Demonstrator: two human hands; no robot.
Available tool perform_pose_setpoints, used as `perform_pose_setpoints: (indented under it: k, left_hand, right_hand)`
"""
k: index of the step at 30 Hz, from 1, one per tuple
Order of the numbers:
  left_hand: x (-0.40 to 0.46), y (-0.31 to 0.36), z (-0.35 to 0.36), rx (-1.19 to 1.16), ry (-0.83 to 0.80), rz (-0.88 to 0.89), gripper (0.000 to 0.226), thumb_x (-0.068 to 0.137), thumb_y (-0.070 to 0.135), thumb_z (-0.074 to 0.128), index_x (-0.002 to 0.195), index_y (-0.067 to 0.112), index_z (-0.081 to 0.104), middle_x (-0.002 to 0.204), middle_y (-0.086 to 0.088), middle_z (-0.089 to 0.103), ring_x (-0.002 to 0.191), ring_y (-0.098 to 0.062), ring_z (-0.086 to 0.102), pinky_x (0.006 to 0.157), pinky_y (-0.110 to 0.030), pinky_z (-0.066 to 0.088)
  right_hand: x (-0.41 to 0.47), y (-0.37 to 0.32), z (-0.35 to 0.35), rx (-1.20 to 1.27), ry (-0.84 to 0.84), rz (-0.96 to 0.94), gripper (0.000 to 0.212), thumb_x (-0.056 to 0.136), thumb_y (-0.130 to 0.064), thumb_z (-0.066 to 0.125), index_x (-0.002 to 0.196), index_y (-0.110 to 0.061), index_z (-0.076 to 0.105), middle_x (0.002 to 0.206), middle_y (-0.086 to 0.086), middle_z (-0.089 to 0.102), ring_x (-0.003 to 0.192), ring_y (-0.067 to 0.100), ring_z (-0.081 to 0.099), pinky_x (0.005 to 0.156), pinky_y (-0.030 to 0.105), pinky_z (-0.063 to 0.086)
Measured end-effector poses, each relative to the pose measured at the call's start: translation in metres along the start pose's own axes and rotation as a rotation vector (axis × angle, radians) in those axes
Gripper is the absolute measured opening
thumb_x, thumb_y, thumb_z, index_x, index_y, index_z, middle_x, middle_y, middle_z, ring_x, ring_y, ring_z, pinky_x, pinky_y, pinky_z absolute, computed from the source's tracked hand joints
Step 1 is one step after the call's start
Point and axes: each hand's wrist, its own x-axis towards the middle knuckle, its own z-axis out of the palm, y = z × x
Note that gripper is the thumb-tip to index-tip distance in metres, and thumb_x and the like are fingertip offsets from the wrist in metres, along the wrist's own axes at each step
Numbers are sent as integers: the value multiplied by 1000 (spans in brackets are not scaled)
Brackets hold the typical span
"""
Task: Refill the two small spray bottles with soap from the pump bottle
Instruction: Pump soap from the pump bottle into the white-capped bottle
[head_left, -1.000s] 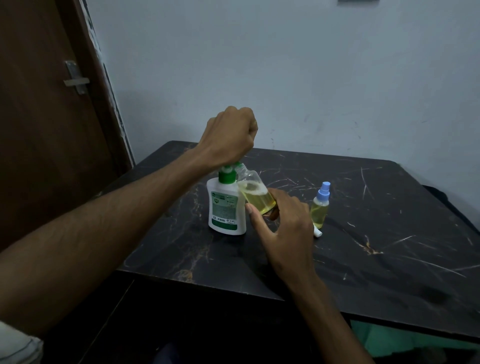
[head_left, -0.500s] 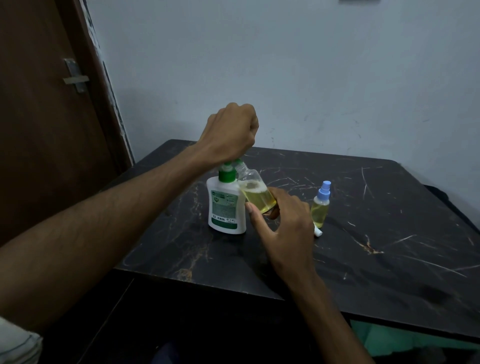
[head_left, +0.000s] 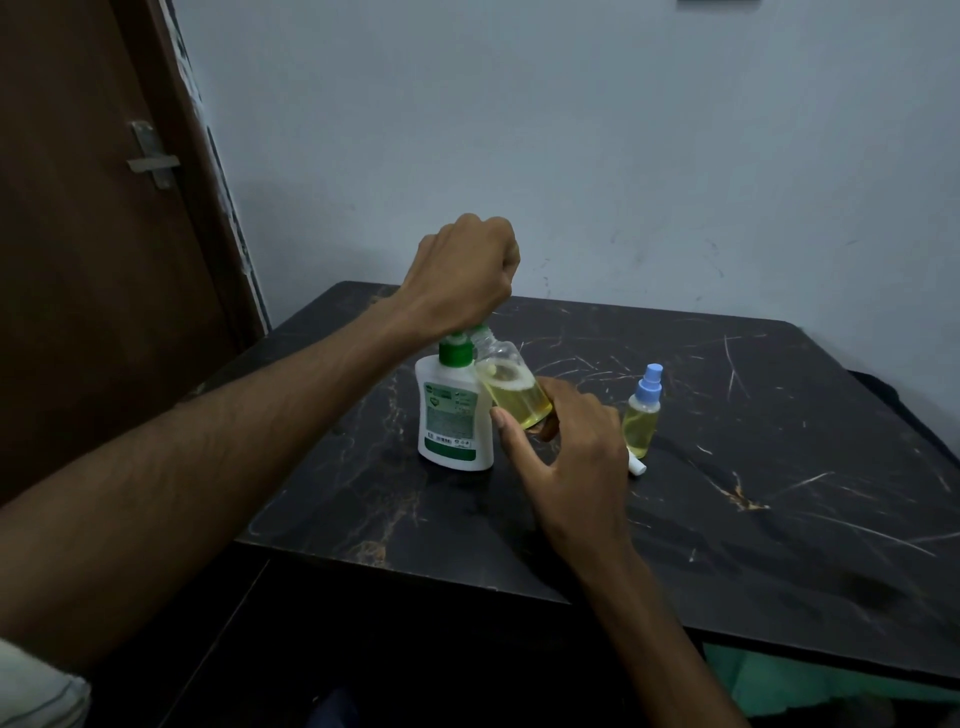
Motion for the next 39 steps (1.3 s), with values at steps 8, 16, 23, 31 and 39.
perform_pose_setpoints:
  k: [8,16,23,31,39]
  left_hand:
    - [3,-1,-3,10,5,15,36,72,-9,47,51,20,45,50,8,43,50,-14,46,63,-42,59]
    - [-1,-1,-1,-14,4,7,35,69,-8,46,50,22,44,51,10,43,51,-15,47,63,-44,59]
    - [-1,0,-1,-12,-3,-4,32,66,-8,44,47,18,43,47,7,41,47,-15,42,56,-34,48]
    - [0,2,-6,-8,10,4,36,69,-9,47,50,21,43,50,10,41,50,-11,43,65,-43,59]
    - [-2,-1,1,3,-5,-4,28,65,-8,47,50,15,49,48,3,46,53,-23,52,66,-51,61]
  right_hand:
    - [0,-1,0,24,12,-15,44,98,-54,59,122,-18,67,98,-7,67,86,8,55,84,26,38]
    - [0,-1,0,25,20,-25,43,98,-53,61,123,-19,67,98,-9,66,86,6,53,83,27,40]
    - [1,0,1,24,18,-20,44,98,-55,59,121,-18,67,96,-9,65,84,7,54,83,27,39]
    - [1,-2,-2,22,31,-22,44,97,-56,58,119,-19,67,92,-12,61,82,5,50,80,22,33]
    - [1,-1,0,20,4,-17,45,98,-56,58,120,-19,67,94,-10,64,84,8,54,82,25,37]
